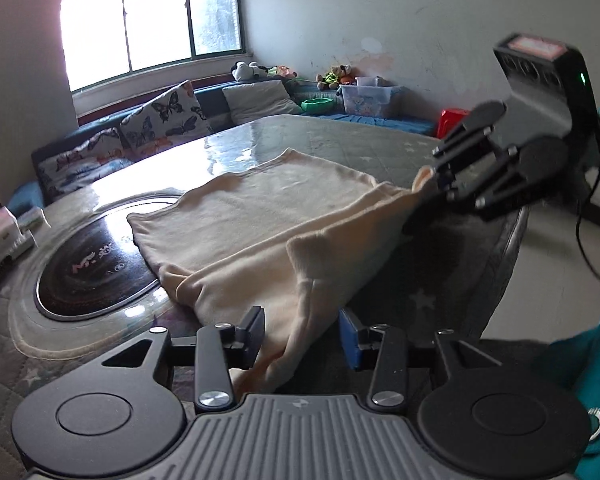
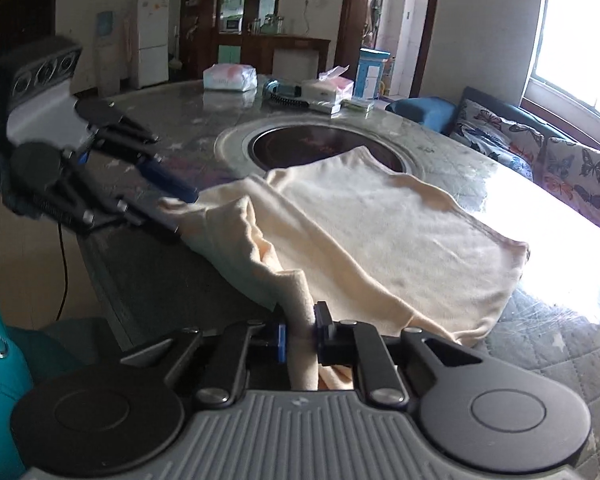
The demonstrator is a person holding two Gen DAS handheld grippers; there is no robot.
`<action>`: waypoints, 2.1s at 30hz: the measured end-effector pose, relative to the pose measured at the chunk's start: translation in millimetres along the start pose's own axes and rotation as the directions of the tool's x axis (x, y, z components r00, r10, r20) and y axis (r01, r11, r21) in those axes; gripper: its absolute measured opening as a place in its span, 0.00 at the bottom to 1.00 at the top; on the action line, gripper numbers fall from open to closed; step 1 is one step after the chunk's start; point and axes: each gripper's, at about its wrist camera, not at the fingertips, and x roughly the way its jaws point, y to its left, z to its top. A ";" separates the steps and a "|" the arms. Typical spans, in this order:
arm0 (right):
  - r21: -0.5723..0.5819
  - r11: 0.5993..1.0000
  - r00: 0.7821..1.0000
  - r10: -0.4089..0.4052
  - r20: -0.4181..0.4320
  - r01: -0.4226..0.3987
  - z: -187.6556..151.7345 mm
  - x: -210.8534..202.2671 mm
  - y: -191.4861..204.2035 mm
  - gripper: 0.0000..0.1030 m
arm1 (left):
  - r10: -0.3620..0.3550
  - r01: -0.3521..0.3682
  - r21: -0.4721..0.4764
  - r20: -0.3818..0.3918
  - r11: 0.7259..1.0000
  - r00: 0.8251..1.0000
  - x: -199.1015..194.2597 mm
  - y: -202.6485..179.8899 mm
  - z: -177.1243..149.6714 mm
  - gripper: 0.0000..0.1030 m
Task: Fold clothes
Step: 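Lift the hem with both grippers and fold it toward the collar, then lay the folded hem onto the shirt and open both grippers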
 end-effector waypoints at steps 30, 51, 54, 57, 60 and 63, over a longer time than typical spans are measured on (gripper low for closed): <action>-0.059 0.998 0.996 0.042 0.078 -0.038 16.2 -90.1 34.3 0.09 | 0.014 -0.019 0.052 0.099 0.998 0.995 -70.4 -23.6 13.5 0.09; 0.158 0.985 0.997 -0.069 0.019 0.066 74.7 61.1 -101.9 0.13 | 0.202 -0.225 -0.230 -0.119 0.947 0.972 104.1 99.3 54.0 0.14; 0.248 0.961 0.991 -0.133 0.013 0.125 55.4 69.0 -111.0 0.18 | 0.225 -0.248 -0.255 -0.117 0.935 0.967 101.1 105.3 49.0 0.19; 0.336 0.930 0.986 -0.164 0.016 0.149 36.2 54.6 -118.4 0.18 | 0.270 -0.291 -0.277 -0.112 0.916 0.956 92.7 109.1 47.8 0.24; 0.405 0.899 0.981 -0.191 0.018 0.167 15.4 34.6 -123.5 0.18 | 0.290 -0.307 -0.317 -0.100 0.897 0.952 81.5 108.2 48.6 0.25; 0.447 0.875 0.977 -0.213 0.013 0.185 0.0 23.3 -128.5 0.18 | 0.288 -0.297 -0.351 -0.079 0.888 0.954 69.8 101.5 52.4 0.29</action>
